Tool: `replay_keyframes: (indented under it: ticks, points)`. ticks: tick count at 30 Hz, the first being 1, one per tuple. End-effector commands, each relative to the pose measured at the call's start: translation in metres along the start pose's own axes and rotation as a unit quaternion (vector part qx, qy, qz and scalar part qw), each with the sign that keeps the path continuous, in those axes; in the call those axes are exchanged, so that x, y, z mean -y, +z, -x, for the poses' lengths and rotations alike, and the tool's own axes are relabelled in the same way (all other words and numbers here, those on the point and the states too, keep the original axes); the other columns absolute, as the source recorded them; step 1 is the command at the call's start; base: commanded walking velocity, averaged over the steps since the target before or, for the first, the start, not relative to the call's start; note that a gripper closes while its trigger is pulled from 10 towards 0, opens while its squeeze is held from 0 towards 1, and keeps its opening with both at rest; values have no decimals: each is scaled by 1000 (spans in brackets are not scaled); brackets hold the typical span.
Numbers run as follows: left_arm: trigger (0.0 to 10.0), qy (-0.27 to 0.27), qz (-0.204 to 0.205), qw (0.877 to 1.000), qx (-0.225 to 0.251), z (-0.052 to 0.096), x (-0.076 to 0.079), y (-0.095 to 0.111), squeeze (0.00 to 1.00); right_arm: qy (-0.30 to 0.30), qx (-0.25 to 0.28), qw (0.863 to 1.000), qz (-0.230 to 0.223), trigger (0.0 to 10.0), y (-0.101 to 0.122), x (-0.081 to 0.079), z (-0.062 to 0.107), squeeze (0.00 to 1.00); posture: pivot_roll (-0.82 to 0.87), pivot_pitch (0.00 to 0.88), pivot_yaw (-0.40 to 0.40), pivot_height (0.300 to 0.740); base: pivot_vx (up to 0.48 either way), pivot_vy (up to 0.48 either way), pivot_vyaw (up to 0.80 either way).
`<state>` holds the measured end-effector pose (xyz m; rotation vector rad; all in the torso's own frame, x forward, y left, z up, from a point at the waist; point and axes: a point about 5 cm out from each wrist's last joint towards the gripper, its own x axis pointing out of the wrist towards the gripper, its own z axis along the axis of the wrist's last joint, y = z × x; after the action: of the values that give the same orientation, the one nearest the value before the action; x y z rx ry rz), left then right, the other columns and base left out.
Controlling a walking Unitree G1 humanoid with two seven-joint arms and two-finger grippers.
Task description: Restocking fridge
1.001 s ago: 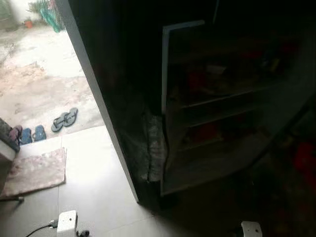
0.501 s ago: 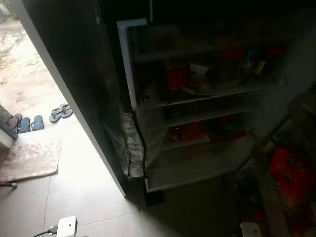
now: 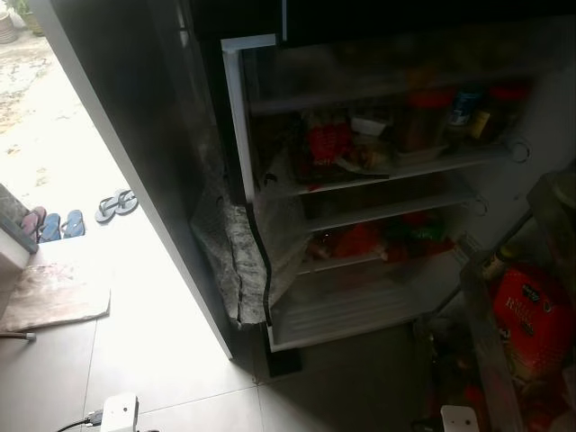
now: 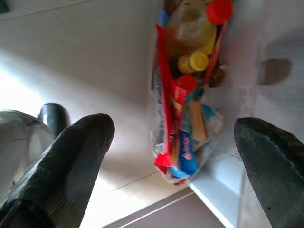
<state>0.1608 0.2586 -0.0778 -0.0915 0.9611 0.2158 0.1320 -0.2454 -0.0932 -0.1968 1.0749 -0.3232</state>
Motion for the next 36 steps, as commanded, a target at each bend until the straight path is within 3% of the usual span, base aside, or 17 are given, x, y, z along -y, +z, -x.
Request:
replay_keyframes:
  ticks: [1, 36]
  points:
    - [10000, 6, -4, 1000, -9, 1, -5, -3, 0, -8, -13, 1000, 11, 10000, -7, 2, 1, 0, -23, 111, 30, 740, 0, 0, 0]
    - [10000, 5, -5, 1000, -3, 1, -6, 2, 0, -24, -16, 1000, 11, 10000, -7, 1, 1, 0, -21, 111, 31, 740, 0, 0, 0]
